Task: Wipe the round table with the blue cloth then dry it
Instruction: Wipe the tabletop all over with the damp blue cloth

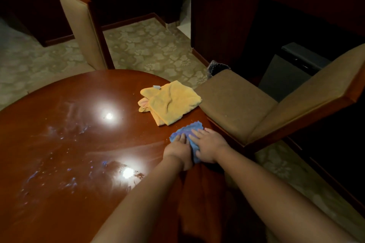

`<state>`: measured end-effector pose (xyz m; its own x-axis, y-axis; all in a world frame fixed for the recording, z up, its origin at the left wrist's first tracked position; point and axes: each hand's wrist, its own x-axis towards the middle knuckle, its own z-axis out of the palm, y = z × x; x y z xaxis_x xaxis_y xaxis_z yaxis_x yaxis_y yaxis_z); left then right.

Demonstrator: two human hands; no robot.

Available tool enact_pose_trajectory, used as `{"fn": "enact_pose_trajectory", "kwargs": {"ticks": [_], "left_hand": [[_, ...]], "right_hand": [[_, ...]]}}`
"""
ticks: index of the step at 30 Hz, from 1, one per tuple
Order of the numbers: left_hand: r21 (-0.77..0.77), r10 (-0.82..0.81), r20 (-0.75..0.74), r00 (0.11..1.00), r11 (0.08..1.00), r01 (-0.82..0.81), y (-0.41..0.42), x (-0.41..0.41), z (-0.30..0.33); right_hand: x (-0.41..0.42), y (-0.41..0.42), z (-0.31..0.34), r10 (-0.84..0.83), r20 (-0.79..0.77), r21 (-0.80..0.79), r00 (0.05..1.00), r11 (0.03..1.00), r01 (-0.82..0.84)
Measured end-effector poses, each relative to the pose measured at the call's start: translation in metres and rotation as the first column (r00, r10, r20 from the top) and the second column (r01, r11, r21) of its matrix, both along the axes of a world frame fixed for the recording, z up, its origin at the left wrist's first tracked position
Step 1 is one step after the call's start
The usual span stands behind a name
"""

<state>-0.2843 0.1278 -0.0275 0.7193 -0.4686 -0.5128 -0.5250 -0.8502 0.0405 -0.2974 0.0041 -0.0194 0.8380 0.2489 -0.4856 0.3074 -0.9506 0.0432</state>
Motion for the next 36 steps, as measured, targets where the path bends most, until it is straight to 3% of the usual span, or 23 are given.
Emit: {"fn": "enact_pose_trajectory", "kwargs": {"ticks": [9, 16, 24, 31, 36], "left_hand": [[0.049, -0.005, 0.011, 1.000, 0.999, 0.004, -0.033, 0.048, -0.005], [0.041, -0.061, -0.032, 0.998, 0.997, 0.062, -0.032, 0.051, 0.003], [0.012, -0.210, -0.032, 0.977, 0.977, 0.211, -0.029, 0.015, 0.012], [0.080, -0.338, -0.047, 0.940, 0.937, 0.341, -0.004, -0.033, 0.012], [0.097, -0.372, -0.043, 0.927, 0.922, 0.374, 0.033, -0.060, 0.008]], "right_hand": [[0.044, -0.030, -0.008, -0.036, 0.080, 0.033, 0.996, 0.999, 0.033], [0.030, -0.030, -0.007, -0.109, 0.119, 0.026, 0.987, 0.994, 0.106], [-0.023, -0.019, 0.004, -0.251, 0.024, 0.017, 0.968, 0.968, 0.251], [-0.079, 0.020, 0.009, -0.324, 0.009, -0.093, 0.946, 0.942, 0.324], [-0.108, 0.060, 0.005, -0.406, -0.046, -0.067, 0.913, 0.913, 0.403]]}}
